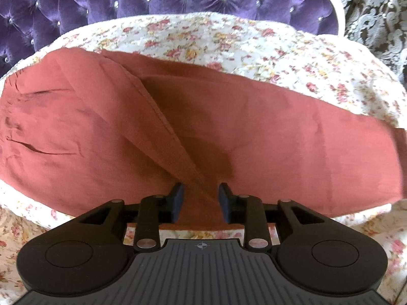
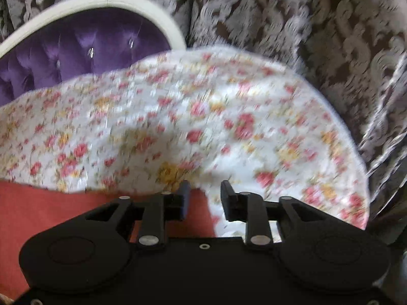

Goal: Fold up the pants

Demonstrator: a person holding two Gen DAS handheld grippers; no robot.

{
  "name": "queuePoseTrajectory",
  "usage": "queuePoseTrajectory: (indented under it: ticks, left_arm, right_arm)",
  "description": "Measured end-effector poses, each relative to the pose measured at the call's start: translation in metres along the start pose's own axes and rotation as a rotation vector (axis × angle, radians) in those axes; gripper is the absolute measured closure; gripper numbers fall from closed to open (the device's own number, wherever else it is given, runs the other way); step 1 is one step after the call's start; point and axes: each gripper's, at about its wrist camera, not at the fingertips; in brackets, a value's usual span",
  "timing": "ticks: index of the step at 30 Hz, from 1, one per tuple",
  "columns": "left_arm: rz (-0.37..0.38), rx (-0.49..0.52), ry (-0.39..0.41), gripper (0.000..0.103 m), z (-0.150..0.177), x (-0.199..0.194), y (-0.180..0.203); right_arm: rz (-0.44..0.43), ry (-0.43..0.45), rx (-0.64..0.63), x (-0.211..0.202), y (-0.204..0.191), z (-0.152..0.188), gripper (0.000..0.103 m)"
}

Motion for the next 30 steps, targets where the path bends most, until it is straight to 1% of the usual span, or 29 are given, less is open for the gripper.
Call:
queuePoseTrajectory:
  ticks: [2,4,6,8,11,12,15,17,20,22,24,25,27,29,30]
  left_arm:
    - [0.008,0.014,0.015,0.073,0.002,-0.008,-0.002]
    - [0.008,0.026,0.032,0.073,0.006,-0.016,-0.009]
    - [-0.005,0.037,0.044,0.073,0.008,-0.022,-0.023]
    - [-0.028,0.007,0.055,0.073,0.01,-0.026,-0.046]
    - [-0.105,-0.051,0.05,0.073,0.007,-0.025,-0.093]
    - [-0.141,-0.076,0.049,0.073,0.006,-0.024,-0.114]
    - [-0.216,-0.146,0.024,0.074,-0.001,-0.014,-0.172]
    - [-0.241,-0.199,0.006,0.074,-0.005,-0.005,-0.209]
    - [-0.269,-0.265,-0.029,0.074,-0.015,0.013,-0.263]
    - [-0.282,-0.291,-0.051,0.074,-0.019,0.024,-0.289]
    - [-0.297,-0.318,-0.073,0.074,-0.019,0.034,-0.315]
    - [-0.3,-0.328,-0.084,0.074,-0.019,0.039,-0.326]
    - [-0.303,-0.348,-0.11,0.074,-0.018,0.052,-0.347]
    - [-0.308,-0.361,-0.115,0.074,-0.014,0.056,-0.358]
    - [-0.299,-0.366,-0.112,0.073,-0.014,0.058,-0.364]
  right_arm:
    - [-0.053,0.007,-0.001,-0.011,-0.008,-0.008,0.058]
    - [-0.118,0.001,-0.023,-0.022,-0.025,-0.012,0.056]
    - [-0.191,-0.005,-0.072,-0.032,-0.052,-0.011,0.049]
    - [-0.267,-0.014,-0.134,-0.04,-0.089,-0.007,0.048]
    - [-0.406,-0.049,-0.215,-0.046,-0.149,0.002,0.048]
    - [-0.456,-0.07,-0.24,-0.048,-0.172,0.006,0.048]
    - [-0.591,-0.132,-0.303,-0.051,-0.233,0.019,0.048]
    - [-0.663,-0.169,-0.353,-0.052,-0.277,0.029,0.048]
    - [-0.737,-0.193,-0.442,-0.052,-0.337,0.045,0.048]
    - [-0.776,-0.197,-0.499,-0.052,-0.374,0.057,0.048]
    - [-0.815,-0.22,-0.538,-0.048,-0.411,0.067,0.048]
    - [-0.836,-0.238,-0.551,-0.047,-0.426,0.071,0.047]
    - [-0.871,-0.27,-0.565,-0.041,-0.452,0.08,0.042]
    - [-0.9,-0.304,-0.574,-0.031,-0.48,0.087,0.038]
    - [-0.906,-0.32,-0.579,-0.027,-0.49,0.091,0.038]
Point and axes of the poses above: each gripper's, at about its wrist camera, not at the fingertips, and x roughly the way its jaws point, y to its right, z to its underside, and after that the axes turned 15 degrees about x, right-handed
